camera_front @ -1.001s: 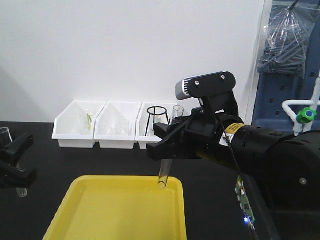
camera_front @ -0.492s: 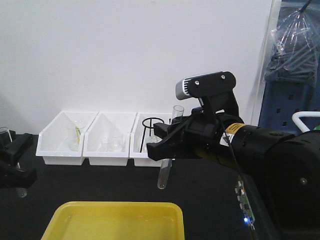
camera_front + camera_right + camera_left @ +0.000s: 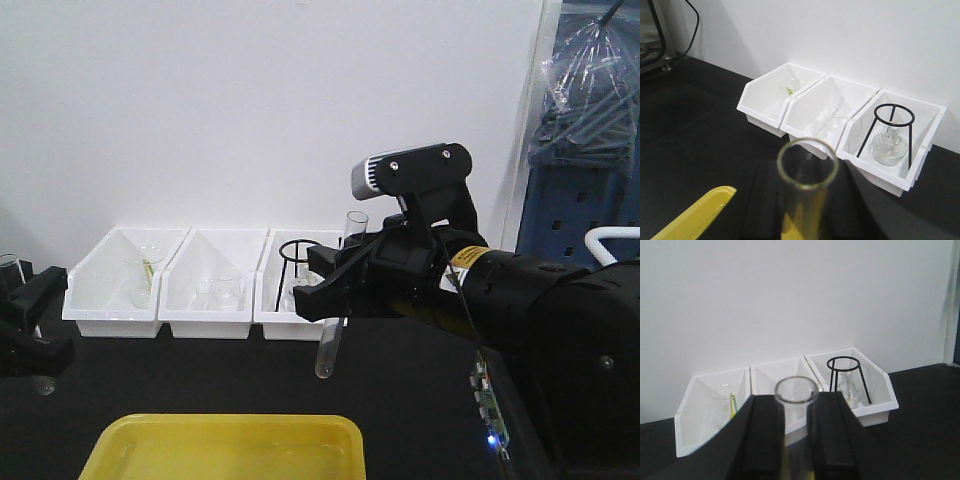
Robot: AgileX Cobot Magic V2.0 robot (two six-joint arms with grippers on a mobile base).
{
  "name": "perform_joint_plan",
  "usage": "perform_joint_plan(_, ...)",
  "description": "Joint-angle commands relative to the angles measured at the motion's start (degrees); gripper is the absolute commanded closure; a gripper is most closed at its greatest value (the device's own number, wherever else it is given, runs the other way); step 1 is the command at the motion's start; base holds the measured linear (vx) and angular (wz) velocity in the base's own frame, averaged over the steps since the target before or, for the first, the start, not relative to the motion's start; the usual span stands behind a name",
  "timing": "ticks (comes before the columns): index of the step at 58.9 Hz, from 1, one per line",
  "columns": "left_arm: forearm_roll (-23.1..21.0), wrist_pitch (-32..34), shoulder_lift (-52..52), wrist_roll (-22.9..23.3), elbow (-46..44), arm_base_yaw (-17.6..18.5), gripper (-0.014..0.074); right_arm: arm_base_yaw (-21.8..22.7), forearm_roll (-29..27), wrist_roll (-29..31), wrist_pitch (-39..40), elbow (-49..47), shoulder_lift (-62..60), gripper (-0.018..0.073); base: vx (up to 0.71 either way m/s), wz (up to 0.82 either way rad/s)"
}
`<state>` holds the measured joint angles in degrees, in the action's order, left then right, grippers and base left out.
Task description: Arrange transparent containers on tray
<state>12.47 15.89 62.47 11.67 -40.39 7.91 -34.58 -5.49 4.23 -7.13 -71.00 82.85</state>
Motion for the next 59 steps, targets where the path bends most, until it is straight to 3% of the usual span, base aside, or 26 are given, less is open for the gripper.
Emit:
perform_joint_plan(1, -0.52, 4.66, -1.12, 0.29, -1.72, 0.09, 0.0603, 0.16, 0.11, 0.65, 4.90, -2.08, -2.25, 0.0571, 0.00, 0.00)
perform_joint_plan(51, -0.57, 4.80, -1.11, 0.34, -1.72, 0.09, 0.0603, 0.14, 0.03, 0.41, 4.90, -2.08, -2.25, 0.0571, 0.00, 0.00)
perform_joint_plan(59, -0.52, 2.37, -1.11, 1.74, -1.72, 0.38, 0.0603, 0.14, -0.81, -1.55, 2.27, -2.08, -2.20, 0.0571, 0.00, 0.00)
